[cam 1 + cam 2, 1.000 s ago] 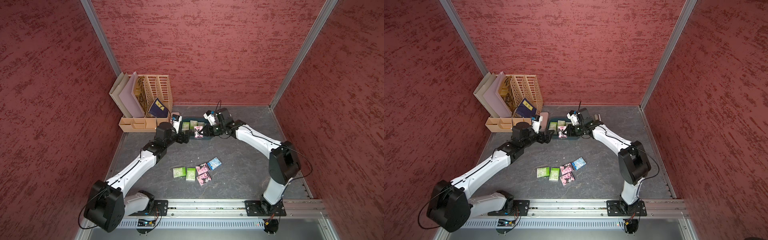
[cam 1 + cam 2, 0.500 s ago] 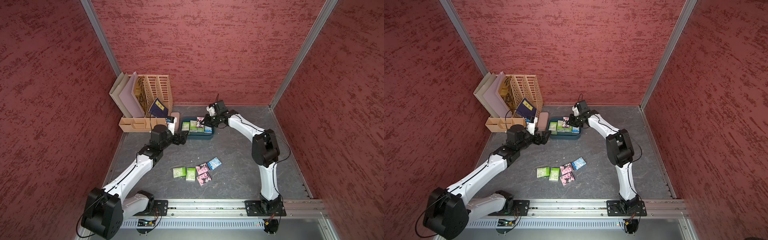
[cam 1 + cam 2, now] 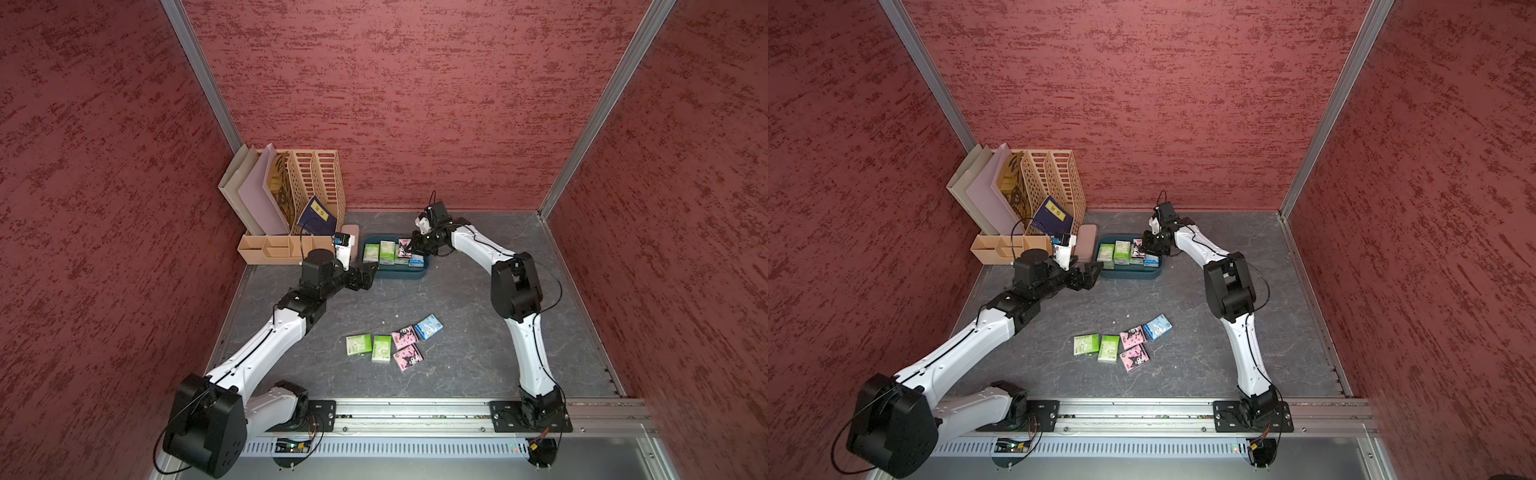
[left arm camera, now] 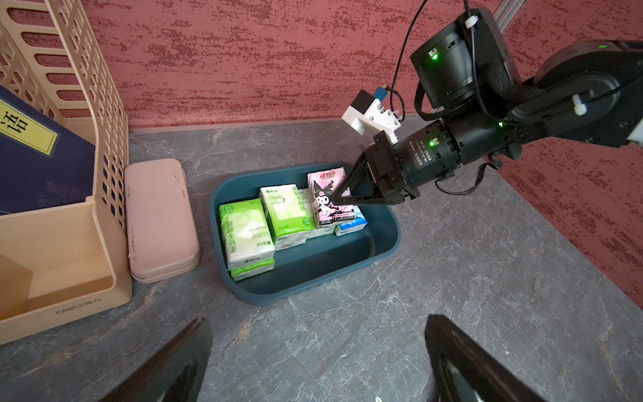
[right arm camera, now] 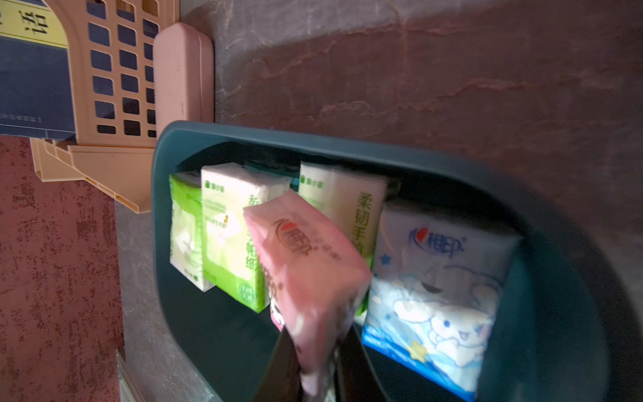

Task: Put the pocket tissues into the storage box
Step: Place the pocket tissues in the storage box.

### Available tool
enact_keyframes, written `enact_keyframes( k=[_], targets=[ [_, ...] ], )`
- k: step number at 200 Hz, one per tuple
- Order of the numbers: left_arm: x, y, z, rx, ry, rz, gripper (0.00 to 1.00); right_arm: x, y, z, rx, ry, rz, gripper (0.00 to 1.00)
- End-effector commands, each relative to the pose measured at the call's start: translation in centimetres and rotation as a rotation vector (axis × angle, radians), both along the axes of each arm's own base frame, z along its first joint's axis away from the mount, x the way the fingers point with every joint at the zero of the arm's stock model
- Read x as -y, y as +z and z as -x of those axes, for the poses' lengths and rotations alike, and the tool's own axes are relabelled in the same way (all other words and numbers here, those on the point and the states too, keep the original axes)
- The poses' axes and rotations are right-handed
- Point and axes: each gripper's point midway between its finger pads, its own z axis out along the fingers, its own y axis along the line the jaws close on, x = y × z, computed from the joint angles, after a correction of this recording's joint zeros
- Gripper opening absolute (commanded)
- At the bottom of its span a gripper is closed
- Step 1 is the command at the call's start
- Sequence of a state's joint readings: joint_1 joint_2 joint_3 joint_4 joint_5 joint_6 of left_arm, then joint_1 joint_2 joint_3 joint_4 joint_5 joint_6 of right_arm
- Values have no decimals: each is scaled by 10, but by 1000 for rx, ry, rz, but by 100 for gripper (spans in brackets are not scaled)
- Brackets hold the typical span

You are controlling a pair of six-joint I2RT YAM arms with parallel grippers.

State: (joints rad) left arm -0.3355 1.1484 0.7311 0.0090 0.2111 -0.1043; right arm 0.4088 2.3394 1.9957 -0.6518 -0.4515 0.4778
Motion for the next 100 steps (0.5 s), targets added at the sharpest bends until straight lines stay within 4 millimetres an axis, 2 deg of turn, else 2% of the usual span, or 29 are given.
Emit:
enact_keyframes(
  k=[1,35,100],
  targets=[
    [0,6,-5,8,1,7,100,-4,8,-11,37,6,-11,0],
    [0,4,-5,-2,2,6,100,-9,5,-18,34,4,-30,0],
    [-1,0,-5,-9,7,-3,100,-15,-7,-22,5,-3,-51,28]
  ],
)
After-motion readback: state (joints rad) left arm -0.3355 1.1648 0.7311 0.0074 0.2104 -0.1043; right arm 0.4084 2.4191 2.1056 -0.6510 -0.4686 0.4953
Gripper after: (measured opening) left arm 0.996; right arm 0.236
